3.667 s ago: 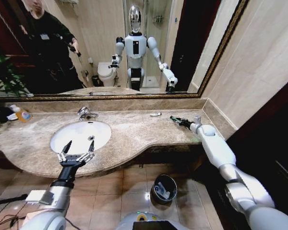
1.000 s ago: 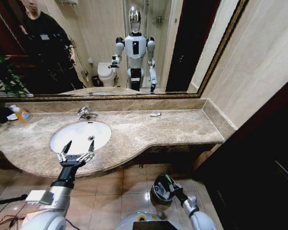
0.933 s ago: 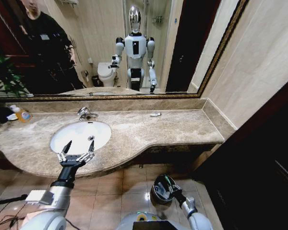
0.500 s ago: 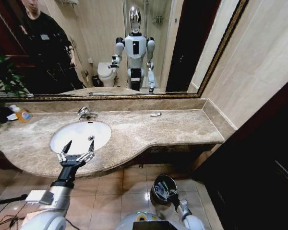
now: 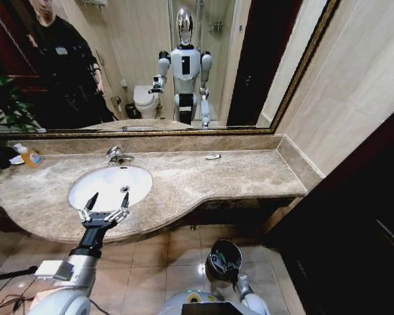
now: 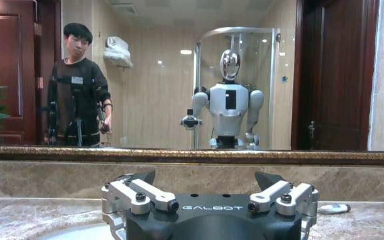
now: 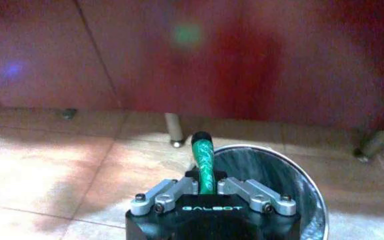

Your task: Pick up the trash from the sink and place it in the trash bin.

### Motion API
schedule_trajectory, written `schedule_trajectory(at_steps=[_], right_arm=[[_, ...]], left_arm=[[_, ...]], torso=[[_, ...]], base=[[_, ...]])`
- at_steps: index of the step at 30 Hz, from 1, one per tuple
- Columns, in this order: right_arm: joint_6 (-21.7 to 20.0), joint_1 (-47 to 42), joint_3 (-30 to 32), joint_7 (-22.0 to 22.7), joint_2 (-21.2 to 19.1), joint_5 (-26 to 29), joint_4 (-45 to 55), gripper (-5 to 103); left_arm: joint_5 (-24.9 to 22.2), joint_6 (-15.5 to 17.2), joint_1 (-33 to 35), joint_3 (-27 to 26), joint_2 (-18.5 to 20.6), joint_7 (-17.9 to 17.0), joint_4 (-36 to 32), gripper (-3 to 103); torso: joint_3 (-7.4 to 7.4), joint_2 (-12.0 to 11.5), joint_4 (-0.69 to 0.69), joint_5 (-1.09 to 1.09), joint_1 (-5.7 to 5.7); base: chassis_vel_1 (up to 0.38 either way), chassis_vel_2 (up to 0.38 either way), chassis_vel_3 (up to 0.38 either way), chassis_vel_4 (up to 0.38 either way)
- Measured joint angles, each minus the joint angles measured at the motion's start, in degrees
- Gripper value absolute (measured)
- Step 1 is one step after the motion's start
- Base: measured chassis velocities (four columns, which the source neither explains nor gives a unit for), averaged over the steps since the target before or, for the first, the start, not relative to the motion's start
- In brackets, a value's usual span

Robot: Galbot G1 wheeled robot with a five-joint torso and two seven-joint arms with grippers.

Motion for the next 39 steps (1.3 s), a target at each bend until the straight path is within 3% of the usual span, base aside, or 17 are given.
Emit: schedule_trajectory(at_steps=[14,24,29,31,35,39], right_arm=[[-1.1,3.8,-0.2,5.6,0.2,0.4,-3.7,10],[-1.4,3.7,-0.3,5.8,-0.1,0.1,-3.3,8],[-0.5,3.5,-0.4,5.6,-0.2,0.0,-2.4,28],[-0.4,3.4,-0.4,5.7,-0.2,-0.1,-2.2,28],[-0.3,3.1,-0.4,6.6,-0.1,-0.5,-1.6,50],[-0.2,2.8,-0.5,6.9,0.0,-0.7,-1.4,61]], left_arm=[[0.0,0.0,0.0,0.0,0.0,0.0,0.0,100],[0.0,0.0,0.0,0.0,0.0,0.0,0.0,100],[0.0,0.0,0.0,0.0,0.0,0.0,0.0,100],[0.0,0.0,0.0,0.0,0.0,0.0,0.0,100],[0.0,0.0,0.0,0.0,0.0,0.0,0.0,100],[0.0,0.0,0.0,0.0,0.0,0.0,0.0,100]], torso=[[0.00,0.0,0.00,-0.01,0.00],[0.00,0.0,0.00,0.00,0.00],[0.00,0.0,0.00,0.00,0.00],[0.00,0.0,0.00,0.00,0.00],[0.00,0.0,0.00,0.00,0.00],[0.00,0.0,0.00,0.00,0.00]], base=[[0.000,0.000,0.000,0.000],[0.000,0.000,0.000,0.000],[0.000,0.000,0.000,0.000],[0.000,0.000,0.000,0.000],[0.000,0.000,0.000,0.000],[0.000,0.000,0.000,0.000]])
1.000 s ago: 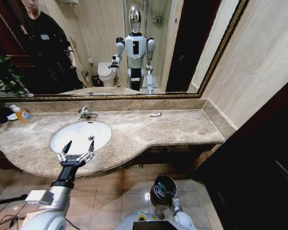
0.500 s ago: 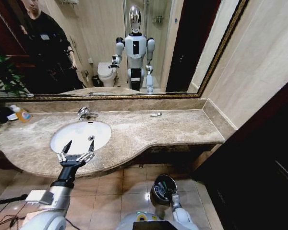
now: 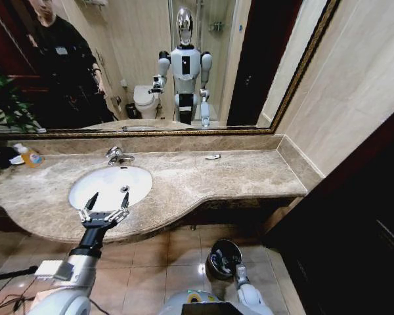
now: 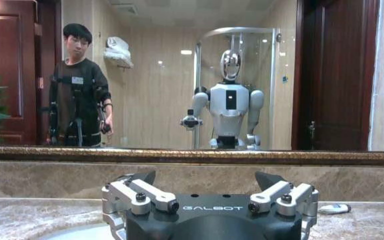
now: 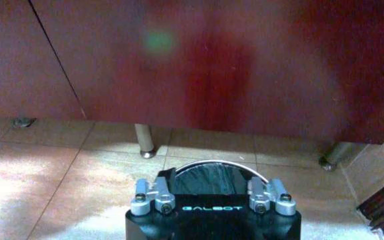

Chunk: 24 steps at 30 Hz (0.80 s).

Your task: Pick up the trash from the sink and place it in the trash bin.

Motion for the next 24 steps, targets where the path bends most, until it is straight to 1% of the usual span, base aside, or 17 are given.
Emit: schedule_trajectory(at_steps=[2,4,5,6,8,10,11,16,20,22,24], right_arm=[[0.0,-0.4,0.0,0.3,0.1,0.0,0.3,72],[0.1,-0.7,0.0,0.3,0.2,0.0,0.5,72],[0.1,-0.9,-0.1,0.4,0.2,0.0,0.8,78],[0.2,-1.4,-0.1,0.4,0.2,0.0,1.3,88],[0.2,-1.6,-0.1,0.5,0.2,0.0,1.5,88],[0.4,-2.0,0.0,0.9,0.2,0.0,1.6,97],[0.6,-2.1,0.0,1.3,0.1,0.1,1.6,99],[0.8,-2.8,0.0,2.0,0.1,0.3,2.4,100],[0.7,-4.7,0.1,2.8,0.3,1.1,5.9,100],[0.0,-6.8,0.3,2.8,0.4,2.5,10.2,100],[-0.7,-10.6,0.1,2.7,-1.2,5.5,17.3,100]], left_arm=[[0.0,0.0,0.0,0.0,0.0,0.0,0.0,100],[0.0,0.0,0.0,0.0,0.0,0.0,0.0,100],[0.0,0.0,0.0,0.0,0.0,0.0,0.0,100],[0.0,0.0,0.0,0.0,0.0,0.0,0.0,100],[0.0,0.0,0.0,0.0,0.0,0.0,0.0,100],[0.0,0.0,0.0,0.0,0.0,0.0,0.0,100],[0.0,0.0,0.0,0.0,0.0,0.0,0.0,100],[0.0,0.0,0.0,0.0,0.0,0.0,0.0,100],[0.0,0.0,0.0,0.0,0.0,0.0,0.0,100],[0.0,0.0,0.0,0.0,0.0,0.0,0.0,100],[0.0,0.0,0.0,0.0,0.0,0.0,0.0,100]], torso=[[0.00,0.0,0.00,0.00,0.00],[0.00,0.0,0.00,0.00,0.00],[0.00,0.0,0.00,0.00,0.00],[0.00,0.0,0.00,0.00,0.00],[0.00,0.0,0.00,0.00,0.00],[0.00,0.0,0.00,0.00,0.00],[0.00,0.0,0.00,0.00,0.00],[0.00,0.0,0.00,0.01,0.00],[0.00,0.0,0.00,0.01,0.00],[0.00,0.0,0.00,0.02,0.00],[0.00,0.0,0.00,0.01,0.00]], base=[[0.000,0.000,0.000,0.000],[0.000,0.000,0.000,0.000],[0.000,0.000,0.000,0.000],[0.000,0.000,0.000,0.000],[0.000,0.000,0.000,0.000],[0.000,0.000,0.000,0.000],[0.000,0.000,0.000,0.000],[0.000,0.000,0.000,0.000],[0.000,0.000,0.000,0.000],[0.000,0.000,0.000,0.000],[0.000,0.000,0.000,0.000]])
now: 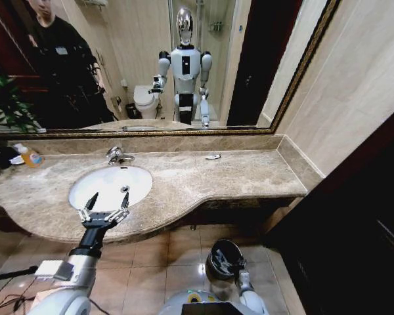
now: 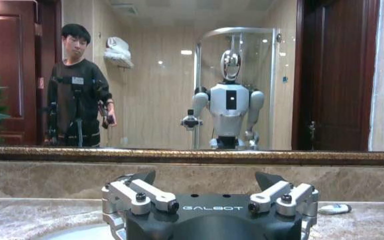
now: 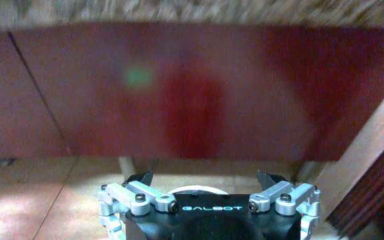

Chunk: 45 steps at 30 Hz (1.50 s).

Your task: Pick up the trash from the sink and place it in the trash bin.

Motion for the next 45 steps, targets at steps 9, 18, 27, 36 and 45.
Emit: schedule_trajectory(at_steps=[9,18,27,36,45], right_arm=[[0.1,-15.6,1.3,-0.9,-8.3,10.3,27.7,100],[-7.4,-17.6,1.9,-0.5,-11.8,14.5,50.0,100],[-24.8,6.9,-1.5,-9.4,-22.6,21.4,46.1,100],[-27.2,28.8,-10.5,-12.8,-27.6,28.7,28.9,100],[-25.4,50.5,-21.6,-17.6,-25.0,29.2,6.7,100]], left_arm=[[0.0,0.0,0.0,0.0,0.0,0.0,0.0,100],[0.0,0.0,0.0,0.0,0.0,0.0,0.0,100],[0.0,0.0,0.0,0.0,0.0,0.0,0.0,100],[0.0,0.0,0.0,0.0,0.0,0.0,0.0,100],[0.0,0.0,0.0,0.0,0.0,0.0,0.0,100]], torso=[[0.00,0.0,-0.01,0.00,0.00],[0.00,0.0,-0.02,0.00,0.00],[0.01,0.0,0.00,0.02,0.01],[0.02,0.0,-0.01,0.02,0.01],[0.01,0.0,0.00,-0.02,0.01]], base=[[0.000,0.000,0.000,0.000],[0.000,0.000,0.000,0.000],[0.000,0.000,0.000,0.000],[0.000,0.000,0.000,0.000],[0.000,0.000,0.000,0.000]])
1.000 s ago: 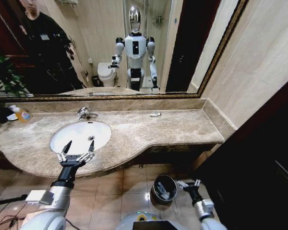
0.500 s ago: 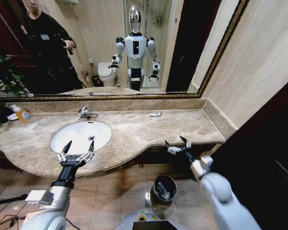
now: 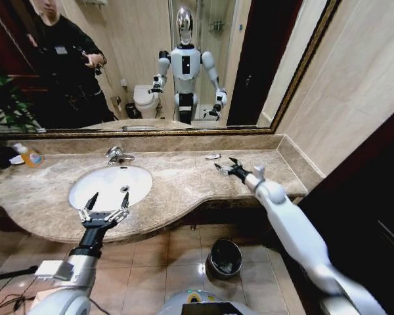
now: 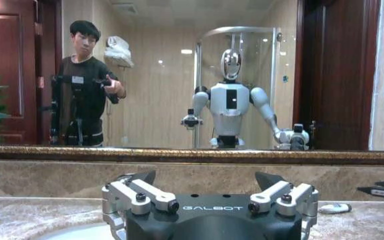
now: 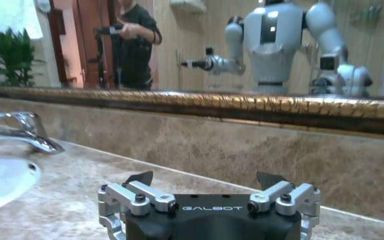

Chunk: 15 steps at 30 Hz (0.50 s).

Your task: Pick up the trash from the sink and place it in the trash bin.

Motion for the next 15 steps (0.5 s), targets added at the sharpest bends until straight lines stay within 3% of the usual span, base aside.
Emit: schedule_trajectory(at_steps=[8,15], right_arm=[[3.4,14.6,-2.9,-9.1,4.9,-9.2,-20.2,100],[0.2,20.8,-6.9,-10.1,6.4,-11.7,-26.5,100]], left_arm=[[0.0,0.0,0.0,0.0,0.0,0.0,0.0,100],[0.0,0.0,0.0,0.0,0.0,0.0,0.0,100]], torso=[[0.00,0.0,0.00,-0.01,0.00],[-0.01,0.0,0.00,-0.01,-0.01]], base=[[0.000,0.000,0.000,0.000],[0.000,0.000,0.000,0.000]])
